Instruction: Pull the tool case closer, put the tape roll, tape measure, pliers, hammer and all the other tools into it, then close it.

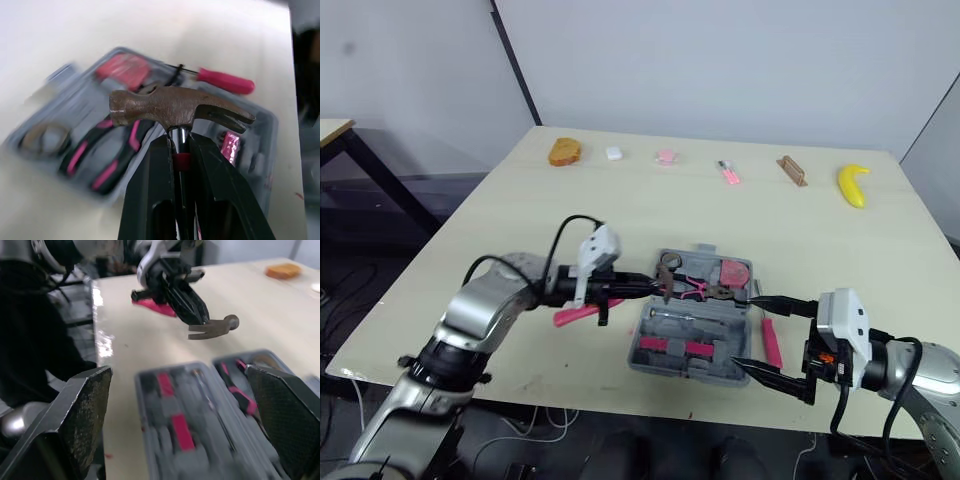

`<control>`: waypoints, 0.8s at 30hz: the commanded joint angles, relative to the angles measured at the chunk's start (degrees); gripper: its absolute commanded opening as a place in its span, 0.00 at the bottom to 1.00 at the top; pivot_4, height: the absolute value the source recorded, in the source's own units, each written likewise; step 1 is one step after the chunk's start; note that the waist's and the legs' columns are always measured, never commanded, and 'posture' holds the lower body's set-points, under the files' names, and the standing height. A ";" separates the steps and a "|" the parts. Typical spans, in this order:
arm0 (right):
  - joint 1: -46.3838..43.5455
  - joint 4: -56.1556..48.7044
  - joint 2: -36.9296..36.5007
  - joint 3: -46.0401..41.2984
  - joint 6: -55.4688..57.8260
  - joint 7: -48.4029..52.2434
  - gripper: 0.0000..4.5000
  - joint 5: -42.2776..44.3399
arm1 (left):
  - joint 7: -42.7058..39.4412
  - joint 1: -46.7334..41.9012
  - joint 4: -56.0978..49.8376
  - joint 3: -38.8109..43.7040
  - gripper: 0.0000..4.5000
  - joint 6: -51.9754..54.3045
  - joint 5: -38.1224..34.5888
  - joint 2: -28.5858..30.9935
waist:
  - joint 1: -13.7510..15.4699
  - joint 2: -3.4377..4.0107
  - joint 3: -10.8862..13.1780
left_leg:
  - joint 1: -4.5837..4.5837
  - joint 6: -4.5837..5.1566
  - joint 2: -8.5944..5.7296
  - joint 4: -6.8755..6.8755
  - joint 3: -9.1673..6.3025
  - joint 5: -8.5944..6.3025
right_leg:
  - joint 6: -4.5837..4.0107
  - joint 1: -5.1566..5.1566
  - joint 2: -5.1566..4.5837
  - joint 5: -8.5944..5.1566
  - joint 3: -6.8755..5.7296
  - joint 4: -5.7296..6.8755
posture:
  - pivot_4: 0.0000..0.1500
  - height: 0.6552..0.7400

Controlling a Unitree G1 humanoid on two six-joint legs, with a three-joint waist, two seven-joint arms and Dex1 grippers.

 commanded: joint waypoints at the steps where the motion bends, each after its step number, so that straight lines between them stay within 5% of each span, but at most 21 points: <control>1: 2.04 -3.41 -0.13 -3.05 -0.94 -0.60 1.00 0.66 | -1.44 -2.21 -1.43 -3.51 0.00 0.59 0.51 -1.53 | -0.22 0.02 0.00 | 0.04 0.00 0.00 0.00 -0.05 0.00 | 0.00 0.00 0.08 0.00 0.09 0.00 | 1.00 1.00; 24: 11.00 -5.96 -0.42 -9.65 -0.86 -1.09 1.00 1.15 | -5.17 -13.67 9.46 -20.54 0.00 -2.10 12.11 -10.85 | 0.16 0.03 0.02 | -0.06 0.00 -0.07 0.04 -0.64 0.00 | -0.01 -0.01 0.52 -0.01 0.65 -0.03 | 1.00 1.00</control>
